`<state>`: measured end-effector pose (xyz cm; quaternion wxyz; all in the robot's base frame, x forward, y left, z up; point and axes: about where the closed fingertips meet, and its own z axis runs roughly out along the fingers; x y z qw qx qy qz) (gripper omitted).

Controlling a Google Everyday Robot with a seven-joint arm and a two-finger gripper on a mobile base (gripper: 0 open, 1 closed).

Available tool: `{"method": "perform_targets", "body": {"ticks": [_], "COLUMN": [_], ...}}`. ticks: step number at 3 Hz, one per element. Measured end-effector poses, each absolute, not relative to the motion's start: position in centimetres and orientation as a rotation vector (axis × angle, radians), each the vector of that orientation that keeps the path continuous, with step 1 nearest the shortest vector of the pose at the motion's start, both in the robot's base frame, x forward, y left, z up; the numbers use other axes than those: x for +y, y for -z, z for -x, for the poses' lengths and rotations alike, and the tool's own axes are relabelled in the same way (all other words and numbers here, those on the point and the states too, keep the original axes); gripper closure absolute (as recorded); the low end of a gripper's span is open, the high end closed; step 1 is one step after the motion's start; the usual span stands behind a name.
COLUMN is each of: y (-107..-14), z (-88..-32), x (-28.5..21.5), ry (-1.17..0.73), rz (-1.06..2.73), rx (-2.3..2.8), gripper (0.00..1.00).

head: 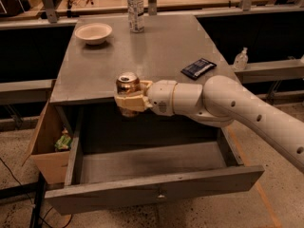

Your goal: Place orange can into top drawer

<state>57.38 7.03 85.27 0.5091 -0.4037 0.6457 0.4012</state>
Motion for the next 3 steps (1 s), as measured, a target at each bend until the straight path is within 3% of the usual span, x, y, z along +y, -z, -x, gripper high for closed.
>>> {"method": "perform_targets", "body": {"ticks": [3], "y": [-85.5], "z": [-52.6], "x": [6.2], "ry": [-1.083], "rz": [1.178], "rx": [1.328], "gripper": [1.0]}}
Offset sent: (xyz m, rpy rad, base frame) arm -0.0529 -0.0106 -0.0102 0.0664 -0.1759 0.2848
